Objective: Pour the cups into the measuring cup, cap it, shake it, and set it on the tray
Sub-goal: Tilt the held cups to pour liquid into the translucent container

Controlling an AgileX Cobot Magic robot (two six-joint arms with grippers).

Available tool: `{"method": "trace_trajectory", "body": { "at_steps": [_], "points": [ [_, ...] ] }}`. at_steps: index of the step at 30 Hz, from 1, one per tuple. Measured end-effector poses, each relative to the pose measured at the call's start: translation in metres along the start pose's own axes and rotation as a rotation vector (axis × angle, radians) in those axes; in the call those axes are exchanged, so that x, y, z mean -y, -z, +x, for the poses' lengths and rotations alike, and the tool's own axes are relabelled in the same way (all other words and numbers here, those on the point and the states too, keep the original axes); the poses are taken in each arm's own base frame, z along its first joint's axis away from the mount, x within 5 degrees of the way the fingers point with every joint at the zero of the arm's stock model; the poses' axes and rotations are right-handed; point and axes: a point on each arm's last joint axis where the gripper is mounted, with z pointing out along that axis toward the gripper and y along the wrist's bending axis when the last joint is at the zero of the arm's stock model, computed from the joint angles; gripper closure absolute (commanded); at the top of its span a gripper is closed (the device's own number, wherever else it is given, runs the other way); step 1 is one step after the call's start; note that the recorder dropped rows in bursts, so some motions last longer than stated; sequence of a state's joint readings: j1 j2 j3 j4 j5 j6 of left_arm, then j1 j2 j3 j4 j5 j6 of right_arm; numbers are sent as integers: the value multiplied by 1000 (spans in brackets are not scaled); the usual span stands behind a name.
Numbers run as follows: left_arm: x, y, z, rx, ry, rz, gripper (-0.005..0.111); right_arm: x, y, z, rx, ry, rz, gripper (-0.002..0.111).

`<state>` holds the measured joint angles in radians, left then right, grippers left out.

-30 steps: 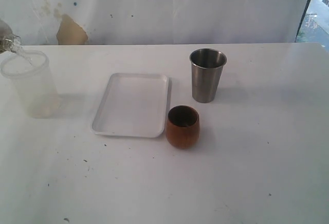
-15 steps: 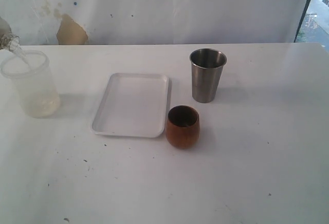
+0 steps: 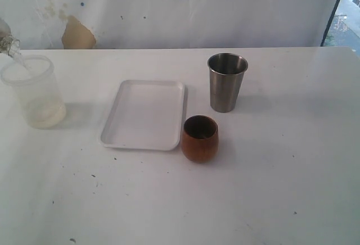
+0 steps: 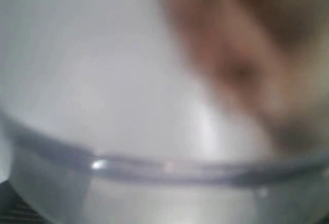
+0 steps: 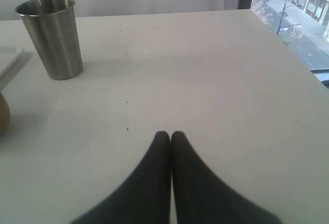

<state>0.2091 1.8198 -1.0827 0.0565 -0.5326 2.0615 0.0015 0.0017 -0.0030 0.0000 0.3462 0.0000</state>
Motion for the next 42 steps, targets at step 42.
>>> {"method": "trace_trajectory", "body": {
  "at_steps": [42],
  "points": [
    [-7, 0, -2, 14, -149, -84, 107, 0, 0, 0, 0, 0, 0, 108]
  ]
}}
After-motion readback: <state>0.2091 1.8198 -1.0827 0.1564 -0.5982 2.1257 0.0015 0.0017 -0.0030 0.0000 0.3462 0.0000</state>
